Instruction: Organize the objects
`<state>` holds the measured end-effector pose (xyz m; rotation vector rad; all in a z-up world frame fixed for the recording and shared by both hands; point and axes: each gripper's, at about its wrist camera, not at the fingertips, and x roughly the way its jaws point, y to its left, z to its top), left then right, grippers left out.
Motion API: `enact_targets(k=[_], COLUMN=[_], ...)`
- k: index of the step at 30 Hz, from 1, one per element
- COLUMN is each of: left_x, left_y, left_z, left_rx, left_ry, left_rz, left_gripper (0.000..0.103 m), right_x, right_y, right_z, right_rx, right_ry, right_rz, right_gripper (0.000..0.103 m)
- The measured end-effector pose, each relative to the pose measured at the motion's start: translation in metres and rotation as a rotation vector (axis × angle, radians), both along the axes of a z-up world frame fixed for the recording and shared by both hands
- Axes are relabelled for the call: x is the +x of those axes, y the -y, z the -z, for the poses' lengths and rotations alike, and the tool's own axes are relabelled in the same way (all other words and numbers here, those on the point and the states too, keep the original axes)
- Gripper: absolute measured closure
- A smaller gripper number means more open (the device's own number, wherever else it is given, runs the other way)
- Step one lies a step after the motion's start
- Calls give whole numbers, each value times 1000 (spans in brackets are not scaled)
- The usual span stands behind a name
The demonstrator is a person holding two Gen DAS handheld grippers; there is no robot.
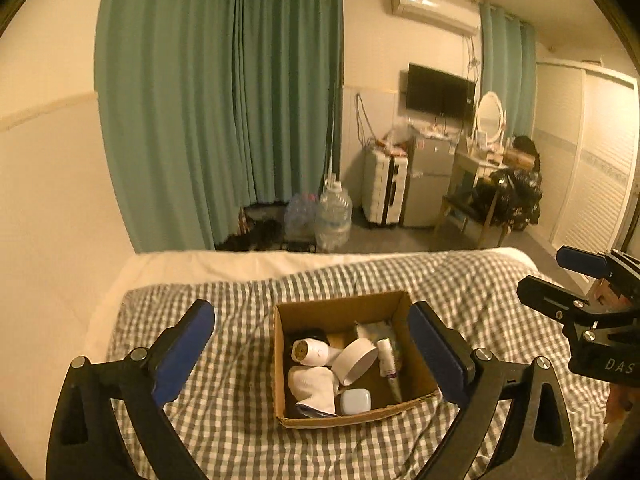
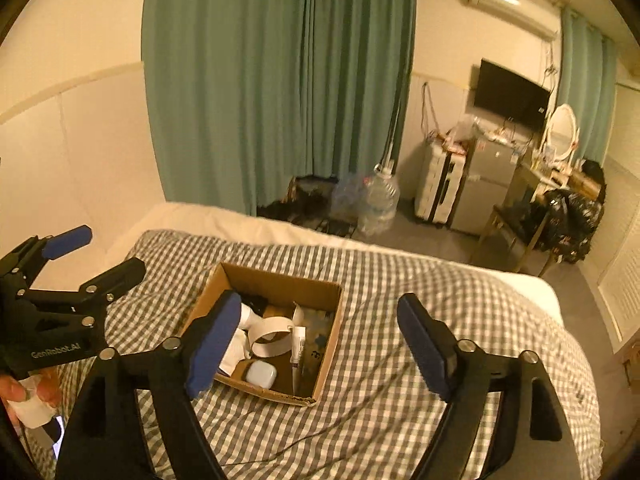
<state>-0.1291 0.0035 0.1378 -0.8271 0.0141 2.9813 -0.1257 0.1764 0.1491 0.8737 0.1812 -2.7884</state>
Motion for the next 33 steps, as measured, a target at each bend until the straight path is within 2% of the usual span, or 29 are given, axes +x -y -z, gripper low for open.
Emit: enact_targets(k=[7,13,17,22,25,28,33], left_x=[55,92,115,118,126,138,135], left_y=[-2,-6,-6,-5,-6,-4,1], left_z=[-33,-31,-9,32,56,78,107], left_rx=[-15,-36,-12,42,7,-22,-27], left_ry=[-105,-173,-204,-141,-150,-205,-152], left_rz=[-25,-39,-61,-51,-83,-160,-169], left_gripper=[0,0,0,0,0,0,0], right_x=[44,82,107,117,121,121,118], right_y=[-5,-20,-34,-39,-36,-36,-36], right_z=[-30,-29,-4,39,65,84,108], right_rx=[-5,-24,-91,-111,-87,-87,-103], right_ry=[-107,-193,-198,-202,-225,-256,-256], right_rz=[18,35,59,75,73,64,49], right_gripper=[8,2,1,1,1,1,1])
